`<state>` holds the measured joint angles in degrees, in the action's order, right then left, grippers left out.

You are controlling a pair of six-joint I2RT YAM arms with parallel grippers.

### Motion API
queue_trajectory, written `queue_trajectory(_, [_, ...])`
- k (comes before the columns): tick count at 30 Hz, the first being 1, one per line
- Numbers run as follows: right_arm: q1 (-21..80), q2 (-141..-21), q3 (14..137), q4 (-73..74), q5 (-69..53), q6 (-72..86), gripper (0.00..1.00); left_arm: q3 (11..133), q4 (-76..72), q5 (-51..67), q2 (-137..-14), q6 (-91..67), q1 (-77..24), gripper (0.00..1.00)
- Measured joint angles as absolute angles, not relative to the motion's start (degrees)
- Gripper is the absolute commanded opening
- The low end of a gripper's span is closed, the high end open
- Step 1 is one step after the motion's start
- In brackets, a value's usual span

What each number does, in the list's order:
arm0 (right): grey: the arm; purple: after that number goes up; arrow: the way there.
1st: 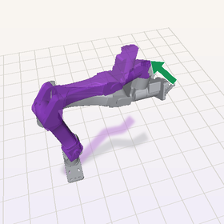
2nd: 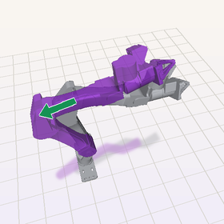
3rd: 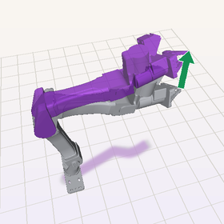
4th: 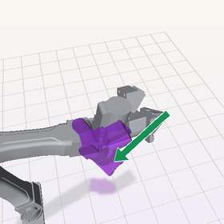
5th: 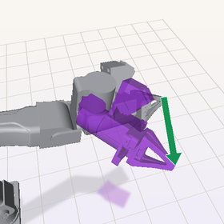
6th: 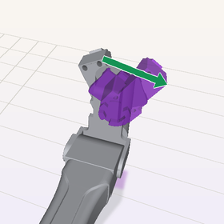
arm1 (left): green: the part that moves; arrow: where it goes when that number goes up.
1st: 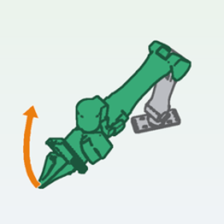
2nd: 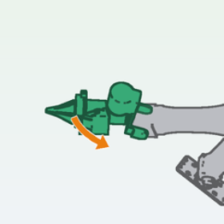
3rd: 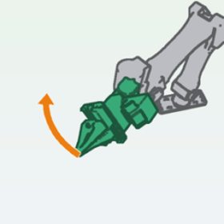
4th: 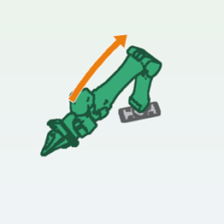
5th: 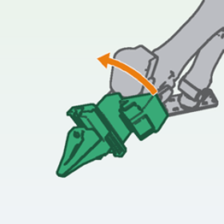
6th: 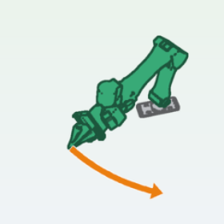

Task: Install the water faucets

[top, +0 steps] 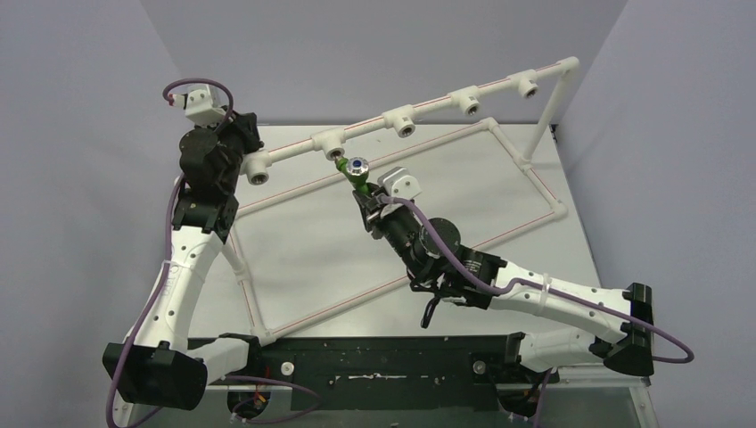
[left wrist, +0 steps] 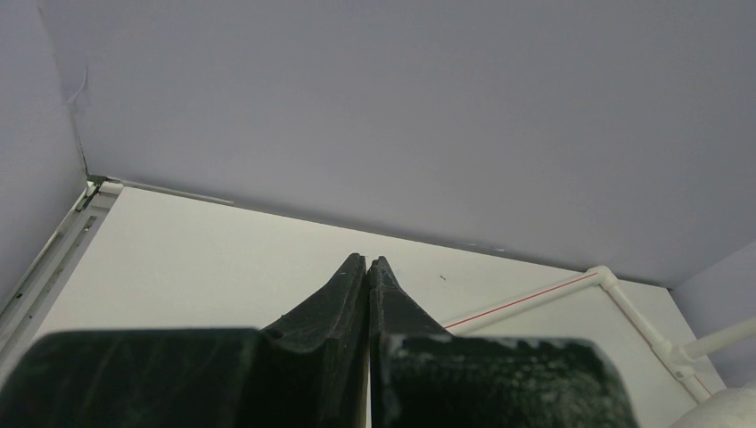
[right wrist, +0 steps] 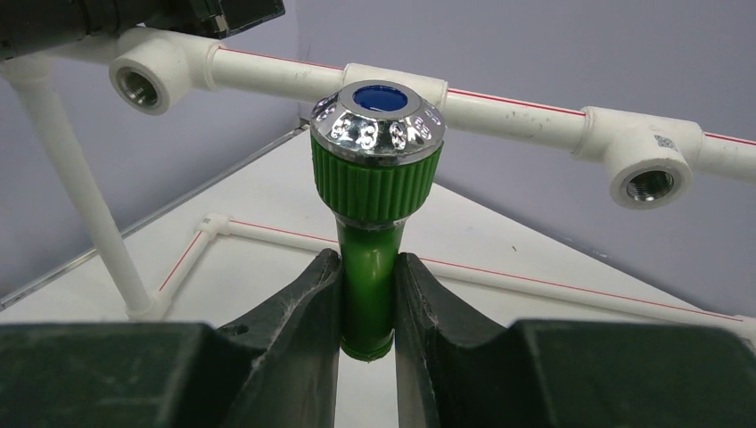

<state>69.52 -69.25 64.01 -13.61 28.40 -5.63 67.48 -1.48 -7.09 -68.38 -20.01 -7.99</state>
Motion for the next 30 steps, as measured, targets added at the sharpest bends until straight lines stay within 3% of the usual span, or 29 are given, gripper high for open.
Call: queue_trajectory(30, [73.93, -78.30, 69.12, -19.55, 39.88, -18.76, 0.00, 67.42, -1.83, -5.28, -68.55, -21.74, -7.40, 0.00])
